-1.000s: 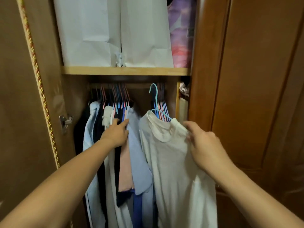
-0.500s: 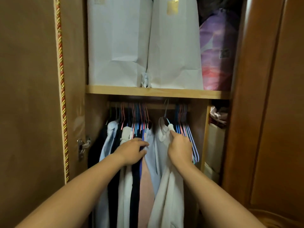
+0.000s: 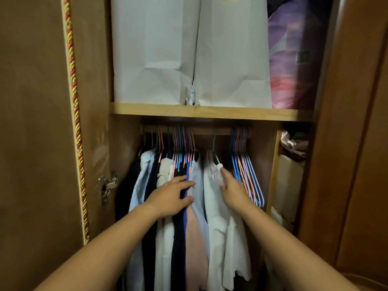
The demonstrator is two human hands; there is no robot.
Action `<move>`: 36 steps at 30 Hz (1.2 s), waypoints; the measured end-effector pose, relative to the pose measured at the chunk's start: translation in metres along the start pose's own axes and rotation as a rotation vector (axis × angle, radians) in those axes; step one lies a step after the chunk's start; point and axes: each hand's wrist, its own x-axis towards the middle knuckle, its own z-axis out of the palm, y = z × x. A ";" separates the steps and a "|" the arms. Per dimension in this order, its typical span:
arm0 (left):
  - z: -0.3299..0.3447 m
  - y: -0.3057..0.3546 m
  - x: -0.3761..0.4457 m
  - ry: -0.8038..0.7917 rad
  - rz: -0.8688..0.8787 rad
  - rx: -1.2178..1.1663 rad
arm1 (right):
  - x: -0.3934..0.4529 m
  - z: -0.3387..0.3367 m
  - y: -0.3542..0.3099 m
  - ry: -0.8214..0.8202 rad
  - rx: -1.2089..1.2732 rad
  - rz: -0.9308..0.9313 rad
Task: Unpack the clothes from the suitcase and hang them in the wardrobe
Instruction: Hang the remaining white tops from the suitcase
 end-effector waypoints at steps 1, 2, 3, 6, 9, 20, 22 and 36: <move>0.001 -0.002 0.000 0.004 0.002 -0.015 | -0.008 0.000 0.002 -0.047 0.084 0.008; 0.001 -0.003 -0.001 0.009 0.001 -0.031 | -0.015 0.000 0.004 -0.084 0.162 0.006; 0.002 -0.004 -0.001 0.014 -0.001 -0.044 | -0.020 0.000 0.005 -0.107 0.225 -0.006; 0.006 -0.002 0.000 0.033 0.000 -0.069 | -0.026 0.003 -0.006 -0.132 0.279 -0.026; 0.008 -0.001 0.000 0.052 0.004 -0.097 | -0.013 0.018 -0.034 -0.202 0.132 -0.130; 0.007 0.013 -0.005 0.243 -0.001 -0.084 | -0.038 0.044 -0.043 -0.465 0.191 -0.156; 0.010 0.026 0.008 0.244 0.069 0.082 | -0.039 0.031 -0.031 -0.307 0.059 -0.247; 0.021 0.019 0.014 -0.047 0.248 0.383 | -0.015 -0.036 0.020 0.172 -0.970 0.036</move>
